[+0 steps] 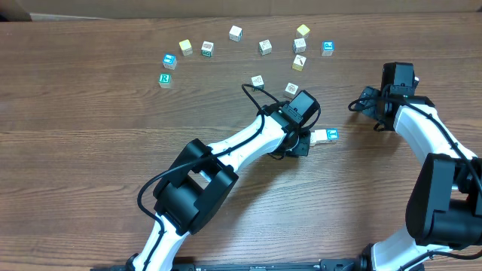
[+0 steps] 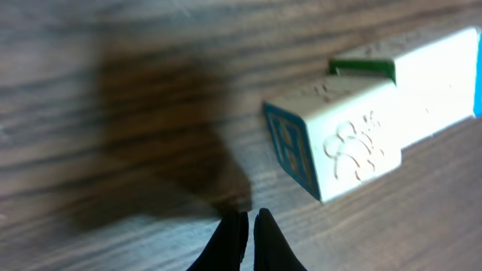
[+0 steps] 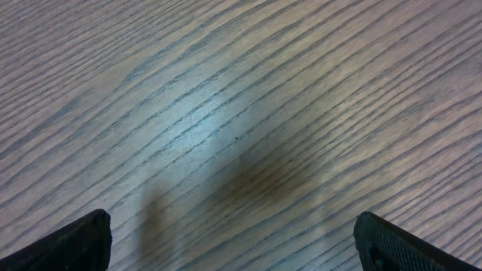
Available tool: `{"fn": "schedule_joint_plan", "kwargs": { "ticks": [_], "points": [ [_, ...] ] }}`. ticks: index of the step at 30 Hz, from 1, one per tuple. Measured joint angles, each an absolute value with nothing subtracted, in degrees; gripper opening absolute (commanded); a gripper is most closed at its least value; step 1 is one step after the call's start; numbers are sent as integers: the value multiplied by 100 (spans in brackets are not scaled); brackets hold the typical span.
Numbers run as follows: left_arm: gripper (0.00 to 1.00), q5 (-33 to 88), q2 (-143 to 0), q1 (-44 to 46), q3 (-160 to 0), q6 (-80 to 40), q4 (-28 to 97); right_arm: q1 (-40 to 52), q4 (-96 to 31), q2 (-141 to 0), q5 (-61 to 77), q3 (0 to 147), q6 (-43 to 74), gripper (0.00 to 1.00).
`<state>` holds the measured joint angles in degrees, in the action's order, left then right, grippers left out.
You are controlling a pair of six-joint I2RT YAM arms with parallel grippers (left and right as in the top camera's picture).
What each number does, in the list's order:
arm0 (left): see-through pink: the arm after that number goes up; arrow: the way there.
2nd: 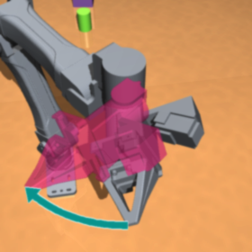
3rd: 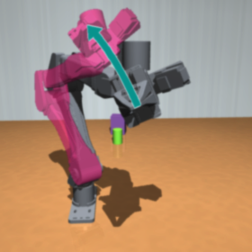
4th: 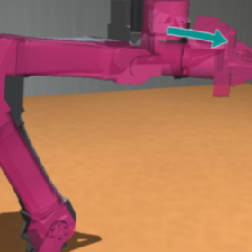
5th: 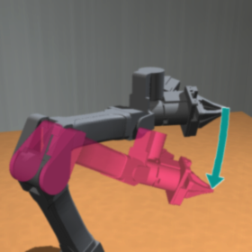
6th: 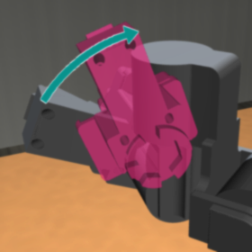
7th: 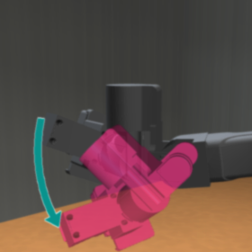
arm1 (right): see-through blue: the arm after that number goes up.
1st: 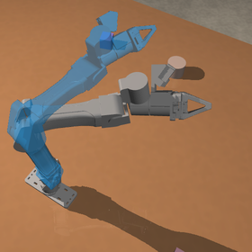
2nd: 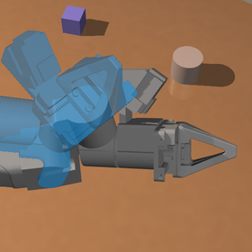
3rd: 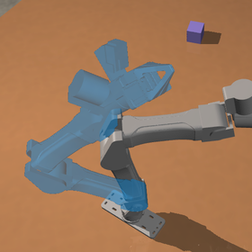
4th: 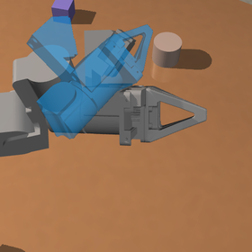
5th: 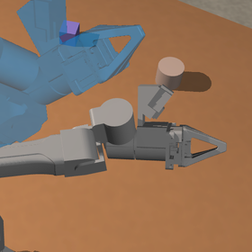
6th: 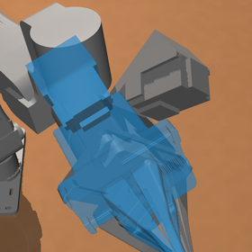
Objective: Form a horizontal line
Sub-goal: 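Nudge the bee block flush against the 6 block with the left gripper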
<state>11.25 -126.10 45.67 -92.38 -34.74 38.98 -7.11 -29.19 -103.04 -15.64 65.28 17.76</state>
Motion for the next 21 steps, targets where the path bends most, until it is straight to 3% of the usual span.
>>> {"fn": "schedule_joint_plan", "kwargs": {
  "ticks": [10, 21],
  "points": [
    [4, 1588, -12610, 4713, -9238, -3474, 3708, -711, -2923, -10304, -1562, 6528, 1778, 100],
    [4, 1302, -12610, 4965, -9238, -3476, 3487, -714, -2923, -10304, -1564, 6528, 1778, 100]
  ]
}}
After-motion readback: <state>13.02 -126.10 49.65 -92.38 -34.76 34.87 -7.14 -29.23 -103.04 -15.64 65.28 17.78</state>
